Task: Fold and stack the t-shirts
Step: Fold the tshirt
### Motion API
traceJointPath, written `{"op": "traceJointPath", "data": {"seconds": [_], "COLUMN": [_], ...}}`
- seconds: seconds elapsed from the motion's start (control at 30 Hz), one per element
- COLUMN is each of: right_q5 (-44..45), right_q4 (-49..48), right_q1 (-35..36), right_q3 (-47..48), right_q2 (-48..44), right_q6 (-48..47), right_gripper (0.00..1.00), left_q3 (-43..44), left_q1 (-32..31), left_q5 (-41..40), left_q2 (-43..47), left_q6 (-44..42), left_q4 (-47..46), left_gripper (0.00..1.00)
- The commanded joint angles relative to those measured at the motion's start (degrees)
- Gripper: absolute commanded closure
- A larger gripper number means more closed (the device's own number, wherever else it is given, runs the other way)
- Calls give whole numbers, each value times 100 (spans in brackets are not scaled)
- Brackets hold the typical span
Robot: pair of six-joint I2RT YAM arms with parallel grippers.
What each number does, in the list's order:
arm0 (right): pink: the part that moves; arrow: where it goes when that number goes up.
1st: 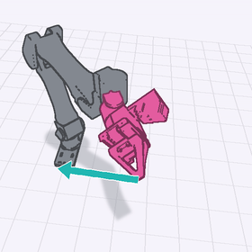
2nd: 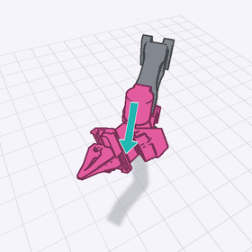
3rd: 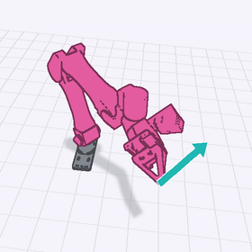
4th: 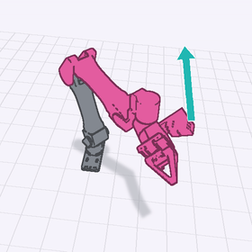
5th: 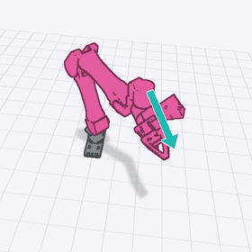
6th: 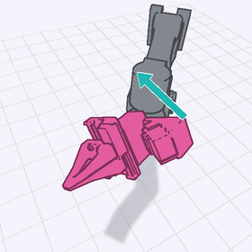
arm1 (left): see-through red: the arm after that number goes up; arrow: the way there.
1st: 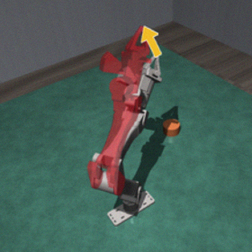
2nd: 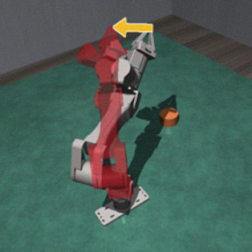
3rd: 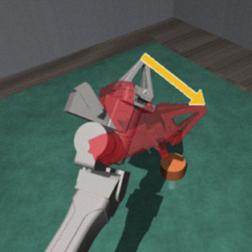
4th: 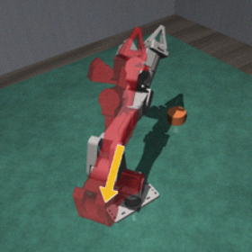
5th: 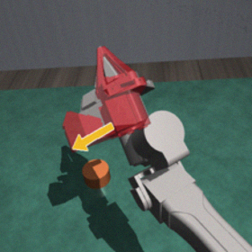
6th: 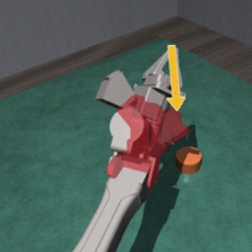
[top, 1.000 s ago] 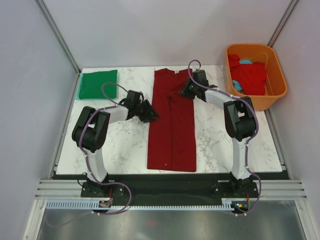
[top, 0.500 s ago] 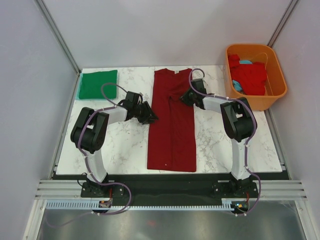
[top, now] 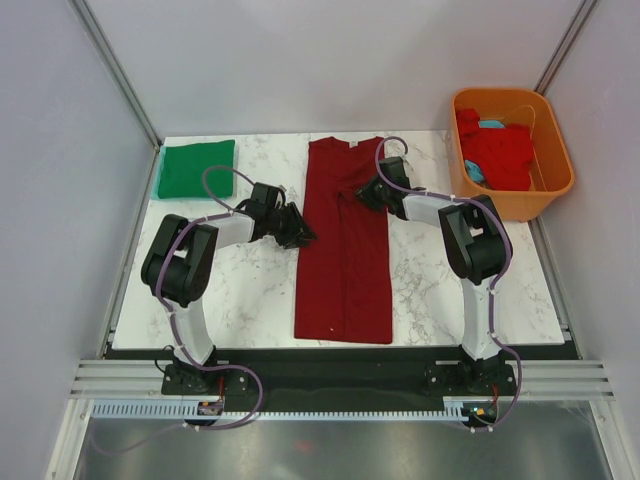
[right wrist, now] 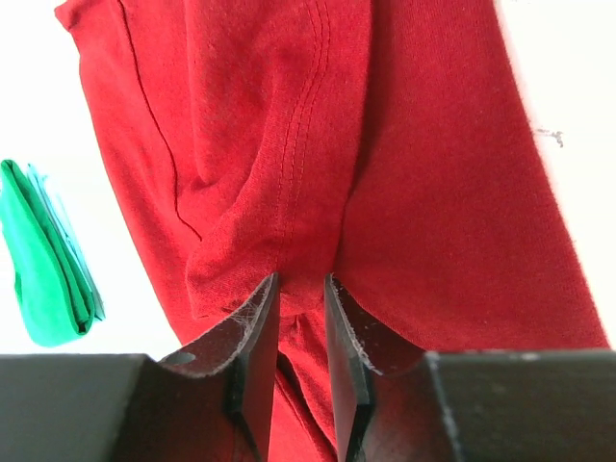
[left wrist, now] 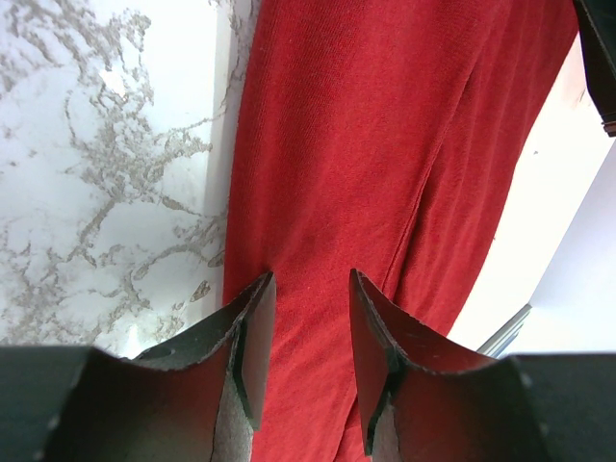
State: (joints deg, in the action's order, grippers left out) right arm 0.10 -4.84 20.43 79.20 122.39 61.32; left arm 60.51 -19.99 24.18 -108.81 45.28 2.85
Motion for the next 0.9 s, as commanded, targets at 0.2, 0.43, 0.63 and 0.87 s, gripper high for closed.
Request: {"op": "traceJointPath", "data": {"seconds": [0.2,0.43,0.63,0.87], "right_q5": [192,315,518,632], "right_q4": [-96,132,370,458], "right_q1": [102,102,111,207], "right_q3": [271,351,474,430], "right_q2": [31,66,66,-31], "right_q6": [161,293,310,363], "right_gripper": [66,65,69,65], "left_q3": [5,-4,-13,-30], "left_q1": [21,30,30,30], "left_q5": [-1,-28,-28,-37], "left_q2": [80,62,53,89], "left_q6": [-221,-239,-230,-230], "left_q4": [128,128,128,128], "left_gripper": [55,56,56,56]}}
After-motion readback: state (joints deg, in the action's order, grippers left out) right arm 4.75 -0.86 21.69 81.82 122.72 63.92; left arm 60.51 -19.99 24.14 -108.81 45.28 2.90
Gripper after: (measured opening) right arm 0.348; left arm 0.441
